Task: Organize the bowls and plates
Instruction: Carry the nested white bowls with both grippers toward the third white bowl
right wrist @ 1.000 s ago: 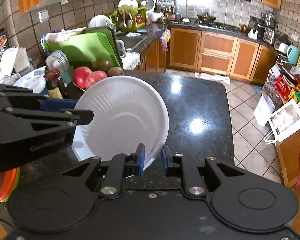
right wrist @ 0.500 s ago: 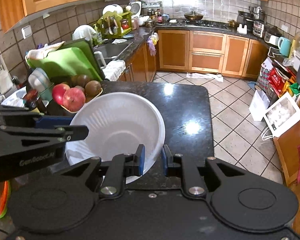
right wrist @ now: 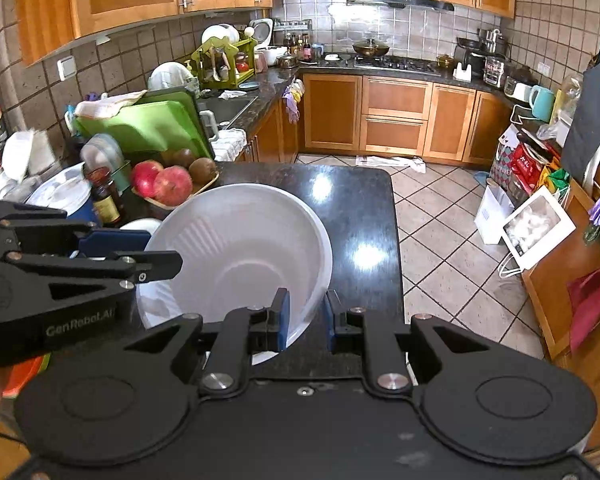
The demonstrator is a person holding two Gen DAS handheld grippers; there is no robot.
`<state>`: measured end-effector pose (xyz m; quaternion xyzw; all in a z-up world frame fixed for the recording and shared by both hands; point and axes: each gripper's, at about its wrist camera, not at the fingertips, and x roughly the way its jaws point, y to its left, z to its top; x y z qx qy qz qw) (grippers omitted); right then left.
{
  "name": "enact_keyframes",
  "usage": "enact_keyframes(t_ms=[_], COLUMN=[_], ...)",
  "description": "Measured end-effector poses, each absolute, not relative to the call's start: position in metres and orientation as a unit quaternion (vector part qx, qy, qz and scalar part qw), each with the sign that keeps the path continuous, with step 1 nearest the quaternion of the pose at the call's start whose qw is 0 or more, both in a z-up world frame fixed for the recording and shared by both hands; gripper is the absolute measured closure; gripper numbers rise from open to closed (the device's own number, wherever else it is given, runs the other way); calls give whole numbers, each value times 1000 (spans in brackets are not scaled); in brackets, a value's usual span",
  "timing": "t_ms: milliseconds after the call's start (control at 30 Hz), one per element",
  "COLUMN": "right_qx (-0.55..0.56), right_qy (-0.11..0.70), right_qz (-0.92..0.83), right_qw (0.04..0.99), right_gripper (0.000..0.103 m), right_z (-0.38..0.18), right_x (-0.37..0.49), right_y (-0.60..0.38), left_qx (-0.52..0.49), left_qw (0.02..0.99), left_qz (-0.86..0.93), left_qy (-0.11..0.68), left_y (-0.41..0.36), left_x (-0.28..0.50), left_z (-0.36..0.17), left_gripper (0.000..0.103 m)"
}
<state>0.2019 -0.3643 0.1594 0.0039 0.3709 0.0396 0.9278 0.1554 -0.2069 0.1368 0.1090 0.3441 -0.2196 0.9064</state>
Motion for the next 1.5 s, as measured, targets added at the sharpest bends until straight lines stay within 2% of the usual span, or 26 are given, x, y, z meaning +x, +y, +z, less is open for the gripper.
enact_keyframes(t_ms=[567,867,967,1033,1100,1500], right_qx=[-19,-18,-23,-26,-22,6], right_qy=[420,459,464,473,479,504], right_qz=[75,111,116,121,128,126], right_qw=[904,881,878,873,868,854], right_gripper=[83,83,81,74,72,72], right_z=[108,82,77,72,68,49], right_x=[95,89,90,90,92,104], right_y=[-324,-315,-314,-316,-315,-325], left_qx=[150,131,132,131,133,121], left_qw=[873,839,837,836,837,842], left_qz=[-220,-221,-220,-227,-229,-226], left_qy=[408,480,483,482,479,475], left_y=[-189,-179,-178,-176,-174,-168], left_x=[79,77,75,72,70,67], left_z=[83,53,48,46,46,39], left_gripper=[71,71,71,67,67,64])
